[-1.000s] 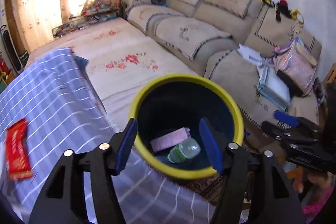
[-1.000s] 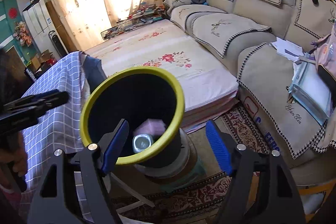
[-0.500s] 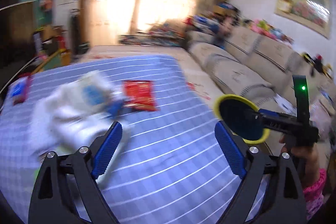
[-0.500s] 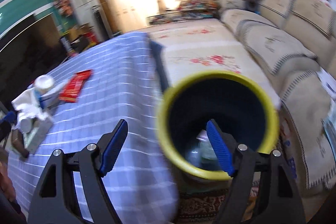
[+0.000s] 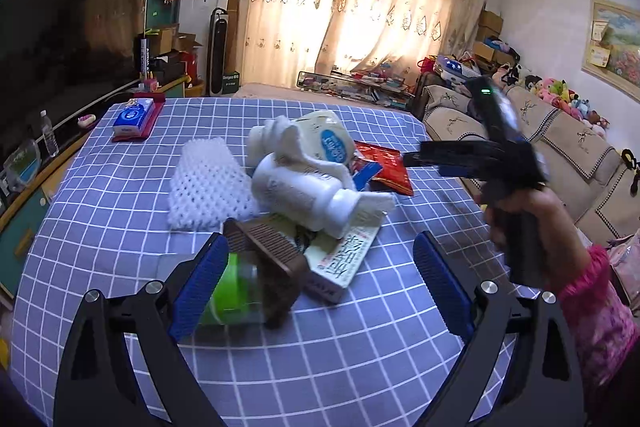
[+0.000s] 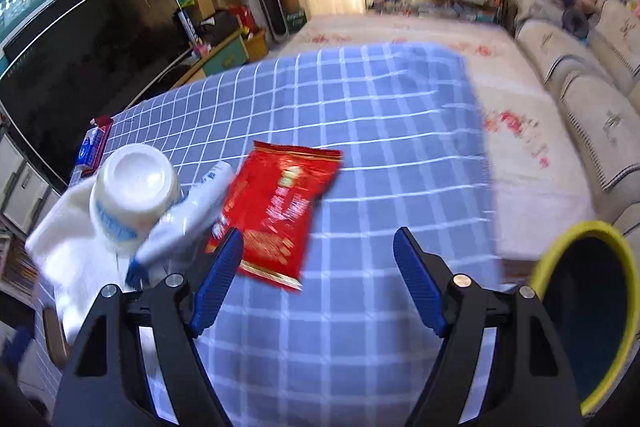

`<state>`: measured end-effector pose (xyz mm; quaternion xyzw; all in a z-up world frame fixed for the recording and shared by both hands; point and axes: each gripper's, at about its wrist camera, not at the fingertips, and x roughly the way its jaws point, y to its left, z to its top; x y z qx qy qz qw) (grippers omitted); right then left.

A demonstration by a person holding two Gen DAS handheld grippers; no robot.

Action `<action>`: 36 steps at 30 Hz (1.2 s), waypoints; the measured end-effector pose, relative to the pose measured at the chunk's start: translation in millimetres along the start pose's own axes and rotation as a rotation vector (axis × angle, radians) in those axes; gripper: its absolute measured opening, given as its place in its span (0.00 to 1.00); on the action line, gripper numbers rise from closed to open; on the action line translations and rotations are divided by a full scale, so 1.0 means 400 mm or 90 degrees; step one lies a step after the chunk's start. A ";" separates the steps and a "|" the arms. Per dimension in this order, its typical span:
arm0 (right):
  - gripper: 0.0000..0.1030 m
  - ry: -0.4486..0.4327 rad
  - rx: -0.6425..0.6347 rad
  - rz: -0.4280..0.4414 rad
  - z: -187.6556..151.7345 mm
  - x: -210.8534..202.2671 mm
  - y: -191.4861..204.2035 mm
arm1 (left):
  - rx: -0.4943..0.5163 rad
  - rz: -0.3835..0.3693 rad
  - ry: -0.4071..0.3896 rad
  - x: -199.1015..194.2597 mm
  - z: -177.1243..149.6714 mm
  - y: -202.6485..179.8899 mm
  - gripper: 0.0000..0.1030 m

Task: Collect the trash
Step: 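Grasp the red snack wrapper with the right gripper, then carry the red wrapper over the bin and open the right gripper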

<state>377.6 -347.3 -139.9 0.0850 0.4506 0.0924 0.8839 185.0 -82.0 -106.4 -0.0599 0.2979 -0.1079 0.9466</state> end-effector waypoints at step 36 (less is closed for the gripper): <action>0.11 -0.142 0.119 -0.092 -0.134 -0.276 -0.179 | -0.008 0.020 -0.005 0.002 -0.017 0.054 0.91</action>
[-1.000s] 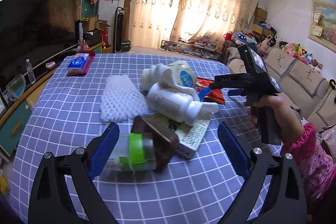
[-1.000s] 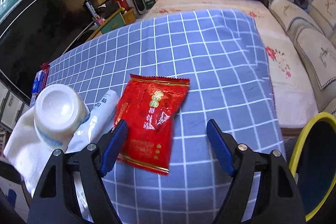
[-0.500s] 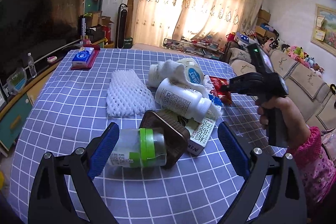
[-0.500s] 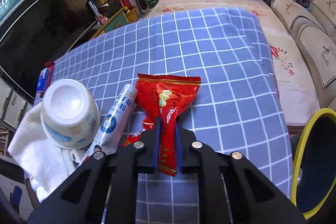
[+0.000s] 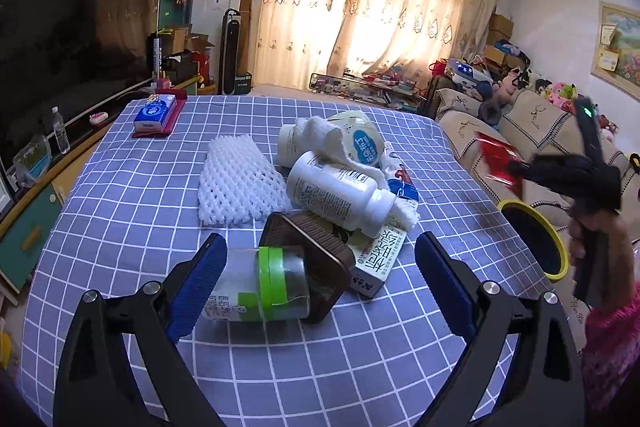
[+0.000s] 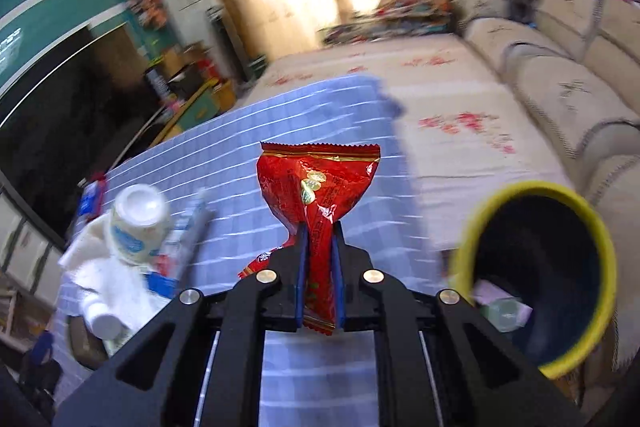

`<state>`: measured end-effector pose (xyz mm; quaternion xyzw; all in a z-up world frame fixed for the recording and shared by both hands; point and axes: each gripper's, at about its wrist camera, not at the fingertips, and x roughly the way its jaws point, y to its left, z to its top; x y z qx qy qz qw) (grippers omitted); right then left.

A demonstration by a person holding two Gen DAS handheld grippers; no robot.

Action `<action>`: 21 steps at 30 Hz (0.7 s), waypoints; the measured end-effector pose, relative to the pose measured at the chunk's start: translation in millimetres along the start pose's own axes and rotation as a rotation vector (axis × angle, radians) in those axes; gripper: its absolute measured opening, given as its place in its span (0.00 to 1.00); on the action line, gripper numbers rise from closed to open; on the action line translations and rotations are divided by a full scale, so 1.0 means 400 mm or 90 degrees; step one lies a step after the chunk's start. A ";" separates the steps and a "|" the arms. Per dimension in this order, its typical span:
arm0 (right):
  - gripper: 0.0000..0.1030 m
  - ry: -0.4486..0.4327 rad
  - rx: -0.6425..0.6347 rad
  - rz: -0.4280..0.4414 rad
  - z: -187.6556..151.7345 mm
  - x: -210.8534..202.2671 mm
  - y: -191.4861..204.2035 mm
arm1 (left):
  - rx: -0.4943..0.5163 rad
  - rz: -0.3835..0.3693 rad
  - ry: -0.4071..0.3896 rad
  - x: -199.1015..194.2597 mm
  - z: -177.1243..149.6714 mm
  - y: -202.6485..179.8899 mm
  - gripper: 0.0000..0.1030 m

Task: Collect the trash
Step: 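Carry the red wrapper over the bin and open the right gripper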

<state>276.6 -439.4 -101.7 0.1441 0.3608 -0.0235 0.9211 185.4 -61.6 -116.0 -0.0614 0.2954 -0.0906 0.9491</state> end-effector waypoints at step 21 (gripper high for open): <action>0.65 0.030 0.130 -0.215 -0.116 0.062 -0.380 | -0.008 0.033 0.006 -0.014 -0.002 0.014 0.91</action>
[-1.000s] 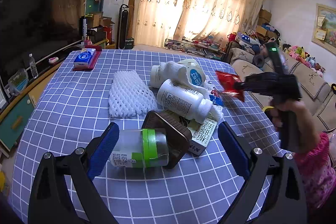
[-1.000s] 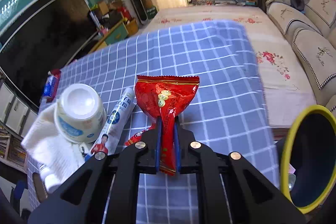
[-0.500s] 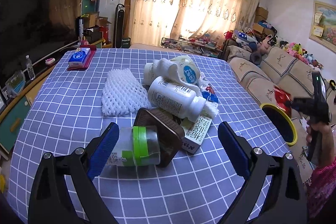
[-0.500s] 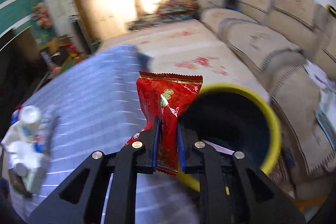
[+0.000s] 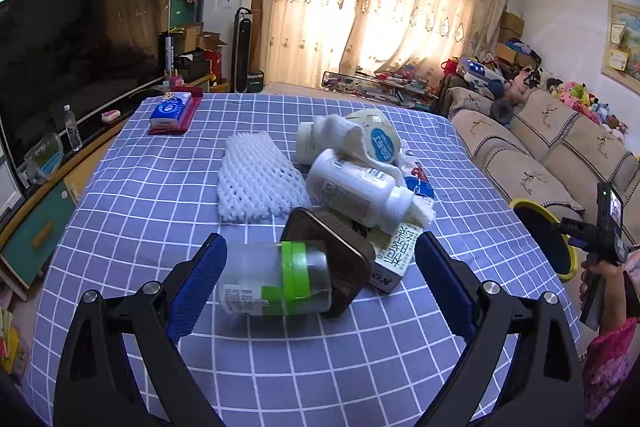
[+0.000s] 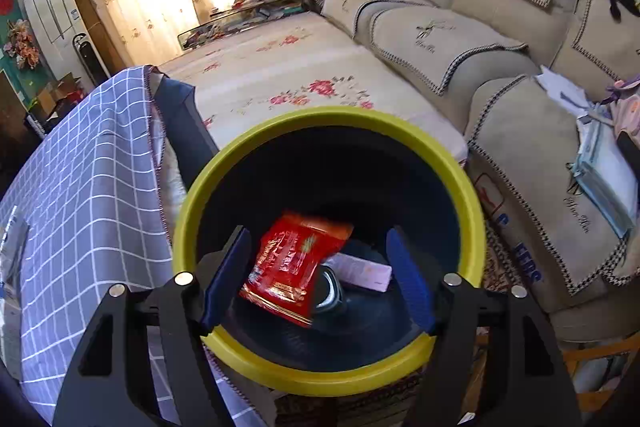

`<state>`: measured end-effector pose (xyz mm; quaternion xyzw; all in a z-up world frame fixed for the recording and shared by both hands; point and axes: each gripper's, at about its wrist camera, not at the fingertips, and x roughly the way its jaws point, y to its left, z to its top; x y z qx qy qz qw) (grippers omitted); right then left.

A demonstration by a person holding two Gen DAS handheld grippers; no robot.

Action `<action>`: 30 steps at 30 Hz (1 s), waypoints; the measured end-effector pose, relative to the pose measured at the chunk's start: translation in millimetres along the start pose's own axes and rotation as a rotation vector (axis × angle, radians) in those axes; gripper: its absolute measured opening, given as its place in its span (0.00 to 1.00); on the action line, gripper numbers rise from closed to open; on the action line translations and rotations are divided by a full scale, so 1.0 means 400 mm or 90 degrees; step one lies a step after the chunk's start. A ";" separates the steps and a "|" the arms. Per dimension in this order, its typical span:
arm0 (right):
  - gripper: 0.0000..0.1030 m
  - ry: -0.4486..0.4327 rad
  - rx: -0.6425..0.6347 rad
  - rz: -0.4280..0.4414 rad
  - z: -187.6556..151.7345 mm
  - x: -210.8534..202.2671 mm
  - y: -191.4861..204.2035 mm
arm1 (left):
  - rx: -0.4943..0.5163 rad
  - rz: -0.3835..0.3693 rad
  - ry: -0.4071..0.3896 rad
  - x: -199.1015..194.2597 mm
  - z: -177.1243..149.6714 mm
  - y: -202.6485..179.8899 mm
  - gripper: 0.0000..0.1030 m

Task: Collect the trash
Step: 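Carry the red wrapper over the bin and open the right gripper, then grasp the clear green-lidded jar with the left gripper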

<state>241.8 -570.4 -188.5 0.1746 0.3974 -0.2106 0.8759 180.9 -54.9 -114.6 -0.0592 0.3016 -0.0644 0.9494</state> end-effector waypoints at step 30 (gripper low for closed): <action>0.69 0.006 0.002 0.040 -0.021 -0.015 0.005 | -0.039 0.030 0.119 0.158 -0.041 0.082 0.88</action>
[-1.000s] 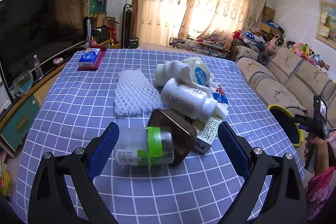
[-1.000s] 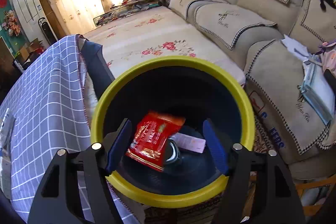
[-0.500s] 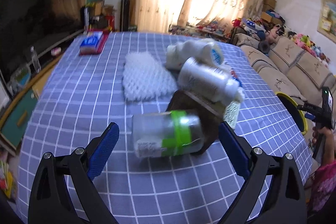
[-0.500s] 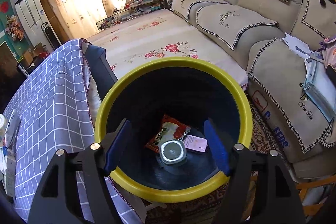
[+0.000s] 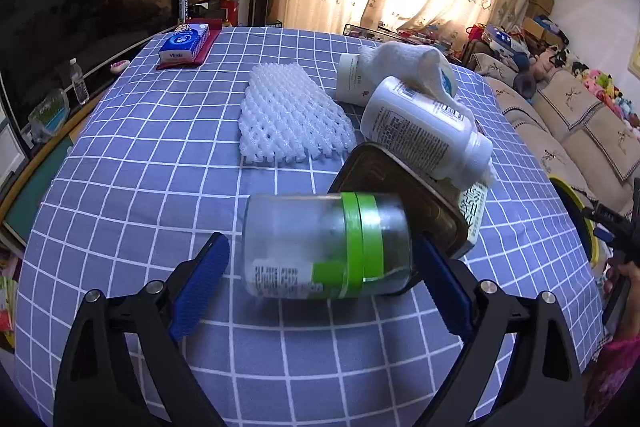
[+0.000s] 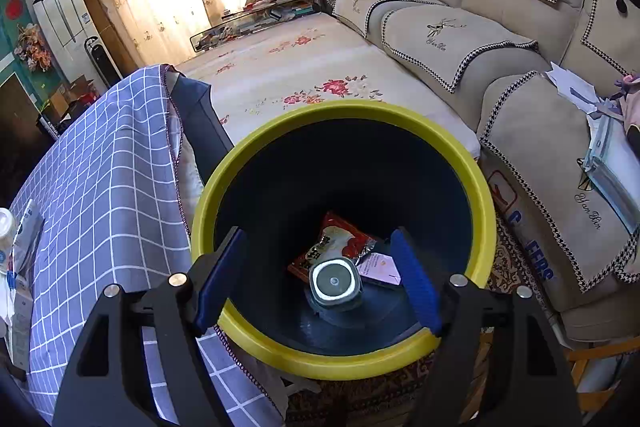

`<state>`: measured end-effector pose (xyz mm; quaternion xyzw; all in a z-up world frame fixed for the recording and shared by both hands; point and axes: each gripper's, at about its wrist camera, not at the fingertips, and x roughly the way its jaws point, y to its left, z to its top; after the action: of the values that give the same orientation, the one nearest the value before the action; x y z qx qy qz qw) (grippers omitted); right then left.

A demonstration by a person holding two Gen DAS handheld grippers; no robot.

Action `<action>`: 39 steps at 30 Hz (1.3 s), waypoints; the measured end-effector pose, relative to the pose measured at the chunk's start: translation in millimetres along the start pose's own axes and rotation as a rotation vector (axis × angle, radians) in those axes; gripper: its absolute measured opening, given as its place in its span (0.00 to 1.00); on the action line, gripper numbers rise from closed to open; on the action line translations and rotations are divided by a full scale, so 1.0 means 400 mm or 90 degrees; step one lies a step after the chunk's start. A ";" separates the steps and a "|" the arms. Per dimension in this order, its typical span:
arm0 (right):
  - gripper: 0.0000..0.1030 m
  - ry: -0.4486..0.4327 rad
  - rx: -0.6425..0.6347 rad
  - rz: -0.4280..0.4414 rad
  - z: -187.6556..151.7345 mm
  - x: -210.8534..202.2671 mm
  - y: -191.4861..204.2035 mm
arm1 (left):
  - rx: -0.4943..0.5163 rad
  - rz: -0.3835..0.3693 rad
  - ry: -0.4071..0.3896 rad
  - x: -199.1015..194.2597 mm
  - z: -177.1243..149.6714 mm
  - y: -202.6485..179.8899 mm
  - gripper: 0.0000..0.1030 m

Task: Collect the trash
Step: 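Grasp the clear green-lidded jar with the left gripper, then carry the jar over the bin and open the left gripper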

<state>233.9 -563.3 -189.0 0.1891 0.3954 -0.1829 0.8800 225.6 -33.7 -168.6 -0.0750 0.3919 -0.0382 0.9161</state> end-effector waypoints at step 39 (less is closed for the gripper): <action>0.70 -0.095 0.094 -0.027 -0.006 -0.187 -0.266 | 0.332 -0.391 0.078 0.021 0.071 -0.754 0.69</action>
<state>135.6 -640.8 -153.2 0.2312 0.3181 -0.2435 0.8866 248.5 -329.1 -104.5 0.0484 0.3825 -0.4123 0.8254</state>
